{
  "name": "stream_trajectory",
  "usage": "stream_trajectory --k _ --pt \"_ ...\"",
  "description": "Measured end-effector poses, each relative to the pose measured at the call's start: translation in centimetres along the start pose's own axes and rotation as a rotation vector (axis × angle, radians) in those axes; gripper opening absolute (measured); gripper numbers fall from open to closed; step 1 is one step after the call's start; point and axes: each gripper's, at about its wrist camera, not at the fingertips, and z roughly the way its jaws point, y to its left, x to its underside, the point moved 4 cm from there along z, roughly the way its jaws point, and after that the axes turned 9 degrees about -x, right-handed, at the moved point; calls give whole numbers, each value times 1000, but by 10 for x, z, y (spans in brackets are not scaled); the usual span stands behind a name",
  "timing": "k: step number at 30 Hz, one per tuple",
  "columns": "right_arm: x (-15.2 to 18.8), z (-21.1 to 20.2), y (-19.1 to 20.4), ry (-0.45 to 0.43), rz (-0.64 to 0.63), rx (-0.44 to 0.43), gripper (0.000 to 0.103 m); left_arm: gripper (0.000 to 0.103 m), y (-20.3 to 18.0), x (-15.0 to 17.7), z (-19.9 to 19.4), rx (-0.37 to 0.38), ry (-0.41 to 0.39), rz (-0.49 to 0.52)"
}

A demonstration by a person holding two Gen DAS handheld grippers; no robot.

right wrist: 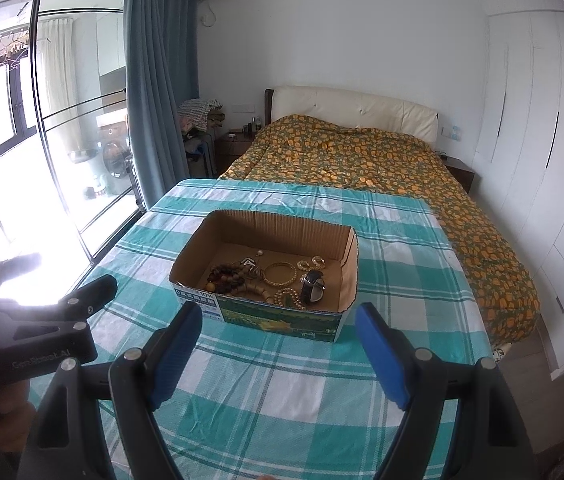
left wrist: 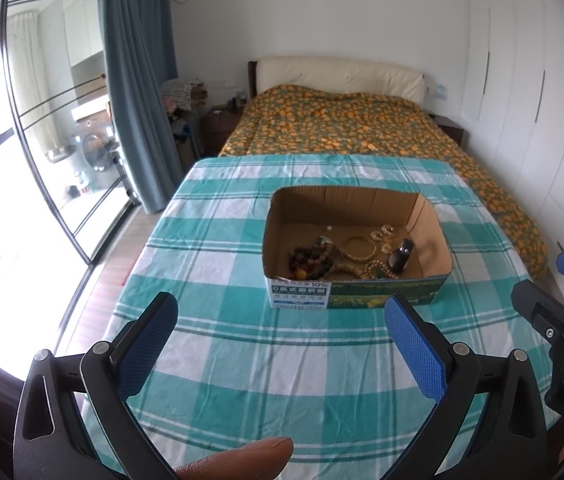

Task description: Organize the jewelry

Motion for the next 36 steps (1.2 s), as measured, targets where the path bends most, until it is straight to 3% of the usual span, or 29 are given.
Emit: stream_trajectory --k 36 --pt "-4 -12 -2 -28 -16 15 81 103 3 -1 -8 1 -8 -5"
